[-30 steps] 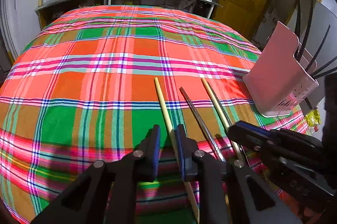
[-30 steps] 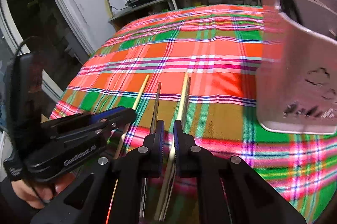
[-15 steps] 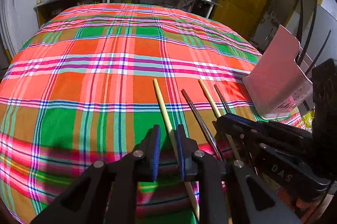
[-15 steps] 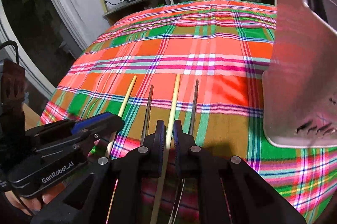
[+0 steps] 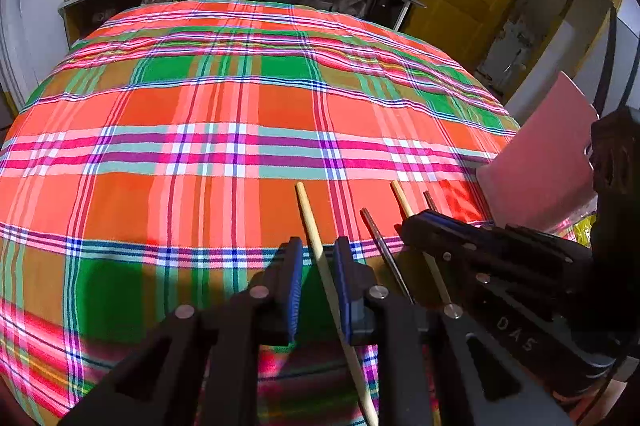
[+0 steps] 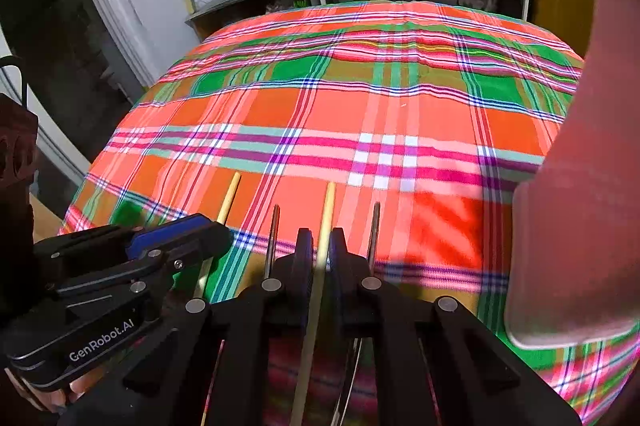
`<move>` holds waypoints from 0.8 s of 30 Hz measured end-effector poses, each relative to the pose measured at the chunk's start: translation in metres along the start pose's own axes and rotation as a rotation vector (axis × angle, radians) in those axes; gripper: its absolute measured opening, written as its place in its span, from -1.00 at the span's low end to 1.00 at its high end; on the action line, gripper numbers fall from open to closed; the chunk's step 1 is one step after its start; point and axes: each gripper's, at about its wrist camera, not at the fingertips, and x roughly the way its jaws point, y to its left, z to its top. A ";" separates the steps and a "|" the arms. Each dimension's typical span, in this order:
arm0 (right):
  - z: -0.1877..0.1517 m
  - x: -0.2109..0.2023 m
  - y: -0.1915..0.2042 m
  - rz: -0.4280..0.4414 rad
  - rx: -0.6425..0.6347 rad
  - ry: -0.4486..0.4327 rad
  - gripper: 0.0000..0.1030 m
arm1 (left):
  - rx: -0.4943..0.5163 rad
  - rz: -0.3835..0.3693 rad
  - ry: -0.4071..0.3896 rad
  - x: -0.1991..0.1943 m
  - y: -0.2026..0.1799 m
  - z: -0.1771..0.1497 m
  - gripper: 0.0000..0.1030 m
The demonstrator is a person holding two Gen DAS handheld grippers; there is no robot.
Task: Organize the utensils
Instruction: 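Close the left tool on a wooden chopstick while the right tool grasps another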
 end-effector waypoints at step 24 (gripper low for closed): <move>0.013 0.009 0.003 -0.017 -0.021 0.020 -0.83 | -0.006 -0.003 0.027 0.010 0.001 0.016 -0.73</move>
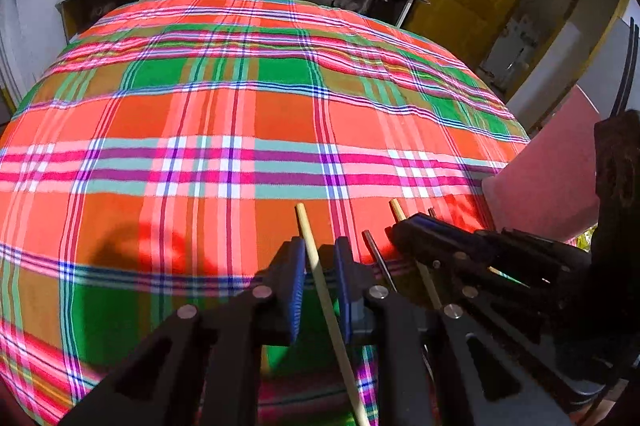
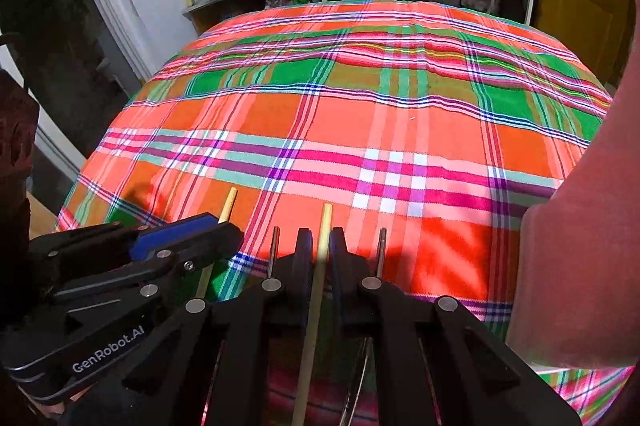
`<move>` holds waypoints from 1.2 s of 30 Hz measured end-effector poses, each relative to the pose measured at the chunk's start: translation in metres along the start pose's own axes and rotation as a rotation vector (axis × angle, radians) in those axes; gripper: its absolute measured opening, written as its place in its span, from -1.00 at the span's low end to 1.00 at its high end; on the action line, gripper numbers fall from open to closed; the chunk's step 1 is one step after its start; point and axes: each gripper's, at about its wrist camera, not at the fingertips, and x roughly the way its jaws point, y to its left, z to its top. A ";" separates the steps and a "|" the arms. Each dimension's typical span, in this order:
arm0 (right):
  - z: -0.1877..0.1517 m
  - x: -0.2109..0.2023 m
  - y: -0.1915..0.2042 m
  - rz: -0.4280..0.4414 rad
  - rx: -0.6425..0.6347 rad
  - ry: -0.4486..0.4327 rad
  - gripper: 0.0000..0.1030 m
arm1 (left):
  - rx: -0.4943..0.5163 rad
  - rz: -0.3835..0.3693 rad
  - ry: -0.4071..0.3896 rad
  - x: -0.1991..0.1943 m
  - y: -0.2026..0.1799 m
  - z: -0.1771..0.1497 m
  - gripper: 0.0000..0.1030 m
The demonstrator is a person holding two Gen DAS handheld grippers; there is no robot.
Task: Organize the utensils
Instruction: 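Close the left tool on a wooden chopstick while the right tool grasps another, then lift both held wooden chopsticks upright and carry them over the pink basket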
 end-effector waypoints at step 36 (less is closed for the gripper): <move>0.015 -0.138 0.015 0.059 -0.013 -0.278 -0.90 | 0.097 -0.041 -0.240 -0.141 -0.033 0.021 -0.89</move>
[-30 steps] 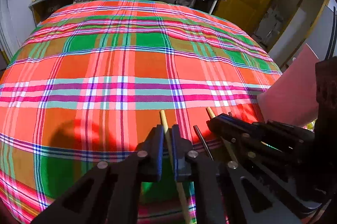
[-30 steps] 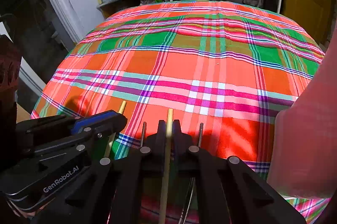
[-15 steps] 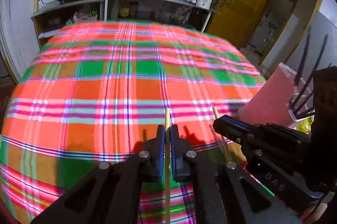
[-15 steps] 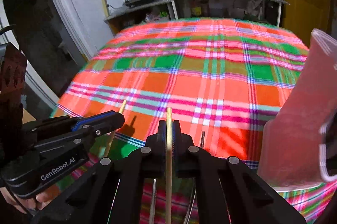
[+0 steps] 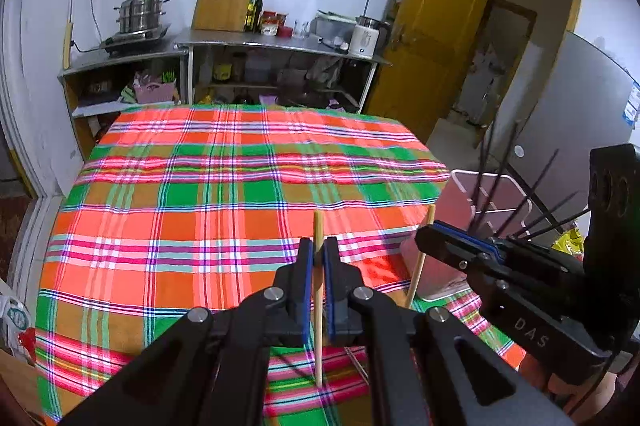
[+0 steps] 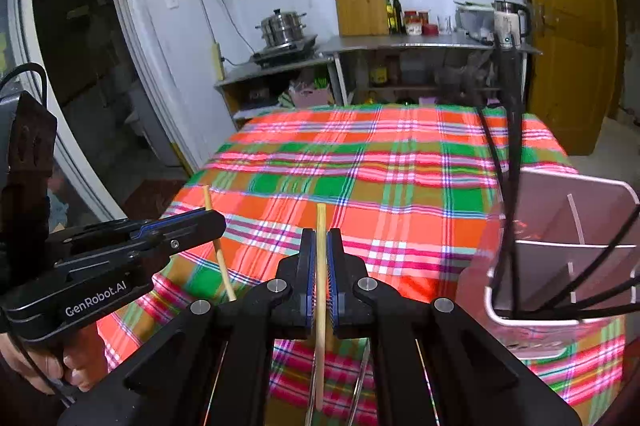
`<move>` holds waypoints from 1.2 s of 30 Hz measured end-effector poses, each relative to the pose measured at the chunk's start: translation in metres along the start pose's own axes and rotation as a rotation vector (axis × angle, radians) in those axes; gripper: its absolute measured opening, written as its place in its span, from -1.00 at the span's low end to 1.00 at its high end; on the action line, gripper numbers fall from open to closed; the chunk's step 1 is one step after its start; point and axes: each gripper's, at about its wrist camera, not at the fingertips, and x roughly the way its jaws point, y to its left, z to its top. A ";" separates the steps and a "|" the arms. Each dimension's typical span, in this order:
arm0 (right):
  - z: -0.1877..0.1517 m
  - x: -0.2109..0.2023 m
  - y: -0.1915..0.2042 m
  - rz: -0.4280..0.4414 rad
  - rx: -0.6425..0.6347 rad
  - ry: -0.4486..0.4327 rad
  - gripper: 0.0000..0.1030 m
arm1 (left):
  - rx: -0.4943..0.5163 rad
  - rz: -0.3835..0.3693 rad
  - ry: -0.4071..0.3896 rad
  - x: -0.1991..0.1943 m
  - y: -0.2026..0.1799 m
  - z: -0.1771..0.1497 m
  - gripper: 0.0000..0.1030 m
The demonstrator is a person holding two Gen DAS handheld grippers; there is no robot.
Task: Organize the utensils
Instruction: 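Lift both held wooden chopsticks upright and carry them over the pink basket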
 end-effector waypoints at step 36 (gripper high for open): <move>-0.026 -0.083 -0.054 -0.063 0.054 -0.150 -0.89 | 0.098 -0.102 0.001 -0.027 -0.073 0.000 -0.89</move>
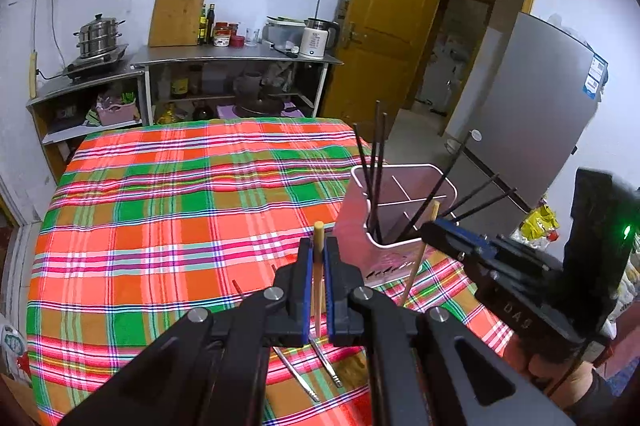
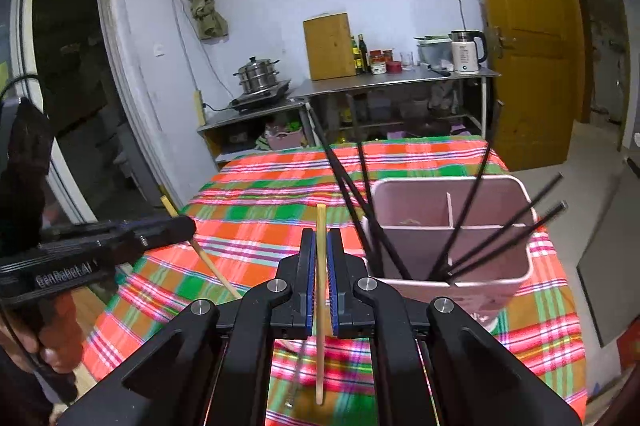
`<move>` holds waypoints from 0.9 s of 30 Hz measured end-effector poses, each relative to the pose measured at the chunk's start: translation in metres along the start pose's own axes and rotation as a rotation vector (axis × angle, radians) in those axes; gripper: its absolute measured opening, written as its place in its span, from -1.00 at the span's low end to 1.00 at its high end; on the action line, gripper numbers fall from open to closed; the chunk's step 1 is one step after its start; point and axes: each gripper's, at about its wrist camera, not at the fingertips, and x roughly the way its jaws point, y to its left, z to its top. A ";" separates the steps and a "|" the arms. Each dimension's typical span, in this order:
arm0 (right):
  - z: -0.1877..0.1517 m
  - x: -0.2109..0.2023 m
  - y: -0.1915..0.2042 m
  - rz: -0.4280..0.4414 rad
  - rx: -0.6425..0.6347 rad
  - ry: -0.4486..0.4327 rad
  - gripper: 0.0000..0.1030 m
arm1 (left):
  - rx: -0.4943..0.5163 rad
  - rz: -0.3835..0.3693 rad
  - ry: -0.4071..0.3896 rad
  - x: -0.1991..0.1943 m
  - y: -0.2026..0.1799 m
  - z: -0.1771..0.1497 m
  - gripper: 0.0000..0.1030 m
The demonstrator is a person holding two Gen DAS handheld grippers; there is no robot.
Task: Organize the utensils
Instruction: 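Lift both held wooden chopsticks upright and carry them over the pink basket, then lower the wooden chopsticks into the basket and open the left tool while the right tool releases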
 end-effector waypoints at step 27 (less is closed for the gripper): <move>-0.009 -0.066 -0.019 -0.072 0.015 -0.091 -0.90 | 0.028 -0.086 -0.014 -0.004 -0.042 0.021 -0.89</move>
